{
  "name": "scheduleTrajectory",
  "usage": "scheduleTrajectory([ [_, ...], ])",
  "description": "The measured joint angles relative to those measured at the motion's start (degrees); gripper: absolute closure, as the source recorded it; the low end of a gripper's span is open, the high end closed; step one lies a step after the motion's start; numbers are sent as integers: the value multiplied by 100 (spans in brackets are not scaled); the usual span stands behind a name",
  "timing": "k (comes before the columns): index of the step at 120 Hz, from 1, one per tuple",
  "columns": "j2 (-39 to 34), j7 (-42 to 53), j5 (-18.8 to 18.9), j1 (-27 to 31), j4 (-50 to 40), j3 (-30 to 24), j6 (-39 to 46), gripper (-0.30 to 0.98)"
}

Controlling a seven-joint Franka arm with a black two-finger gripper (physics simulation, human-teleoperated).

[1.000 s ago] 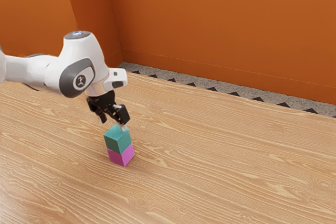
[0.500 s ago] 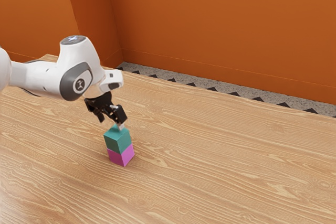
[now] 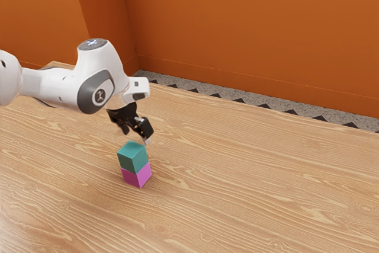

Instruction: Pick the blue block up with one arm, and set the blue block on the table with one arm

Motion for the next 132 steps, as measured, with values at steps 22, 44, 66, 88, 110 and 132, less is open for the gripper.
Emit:
scheduleTrajectory([
  [22,-6,30,-39,46,-156,-8,21,2],
  [44,80,53,-49,60,-185,-8,29,2],
  [66,249,69,-53,40,-179,-8,46,2],
  [88,419,80,-85,35,-174,-8,81,2],
  [110,465,89,-122,42,-181,-8,94,4],
  [132,454,93,-136,35,-194,-8,86,24],
])
